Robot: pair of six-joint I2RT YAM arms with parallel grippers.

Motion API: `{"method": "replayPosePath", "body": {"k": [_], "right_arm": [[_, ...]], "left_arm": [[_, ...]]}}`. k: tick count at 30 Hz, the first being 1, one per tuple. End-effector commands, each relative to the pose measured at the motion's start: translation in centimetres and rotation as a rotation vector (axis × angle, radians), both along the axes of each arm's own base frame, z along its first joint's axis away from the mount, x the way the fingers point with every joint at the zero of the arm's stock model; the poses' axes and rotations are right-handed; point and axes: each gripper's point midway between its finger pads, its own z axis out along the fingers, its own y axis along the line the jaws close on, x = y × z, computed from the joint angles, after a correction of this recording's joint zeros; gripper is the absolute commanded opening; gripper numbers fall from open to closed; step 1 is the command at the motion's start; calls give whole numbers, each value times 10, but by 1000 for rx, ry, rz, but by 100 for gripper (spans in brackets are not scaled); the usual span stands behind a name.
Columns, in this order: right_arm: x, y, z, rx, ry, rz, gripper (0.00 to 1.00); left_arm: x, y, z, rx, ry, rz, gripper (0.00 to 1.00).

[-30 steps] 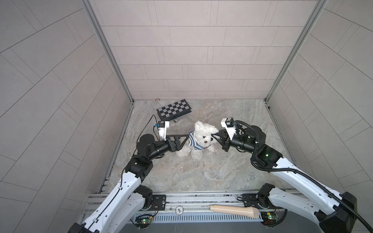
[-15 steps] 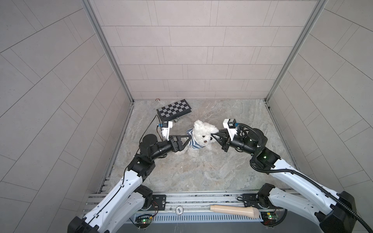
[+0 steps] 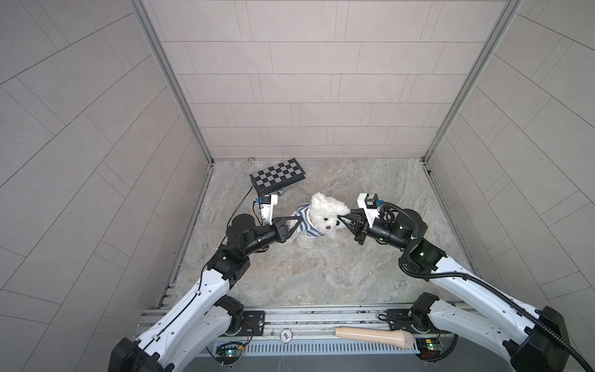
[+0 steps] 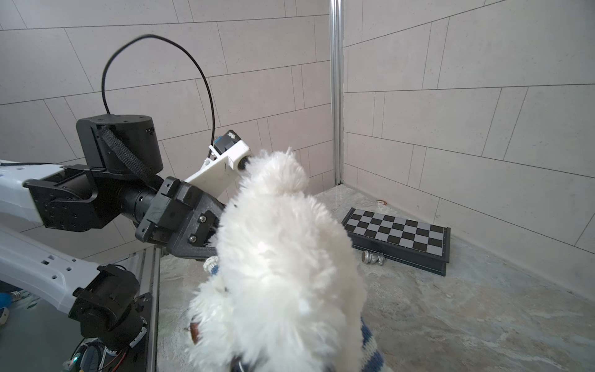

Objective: Dress the teddy bear

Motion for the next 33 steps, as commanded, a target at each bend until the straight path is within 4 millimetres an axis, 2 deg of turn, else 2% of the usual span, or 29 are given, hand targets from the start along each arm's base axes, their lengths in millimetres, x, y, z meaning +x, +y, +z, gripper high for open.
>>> {"method": "replayPosePath", "body": {"k": [1,2,4,8,11,13,19,22,27,33], "right_arm": [[-11,0,11,6,-91,36,37],[-11,0,2,-10,-74,40,43],[-13,2,-5,-33,-66,51,57],[-12,4,-15,-84,-57,53,71],[-6,3,-26,-127,-45,29,75],[2,3,-20,-144,-52,-3,76],[24,0,-27,-223,-31,-89,76],[27,1,-35,-246,-10,-90,76],[25,-2,-46,-230,46,-99,76],[24,-15,-64,-202,152,-163,77]], "left_arm": [[6,1,22,35,-104,15,3],[8,1,24,50,-118,20,0],[12,2,23,99,-158,29,0],[19,8,19,180,-219,63,0],[25,10,19,219,-267,88,0],[27,9,19,252,-307,92,0],[31,9,11,355,-413,172,0],[35,9,-3,429,-442,218,0],[40,10,-52,504,-406,255,0],[27,2,-93,547,-354,228,0]]}}
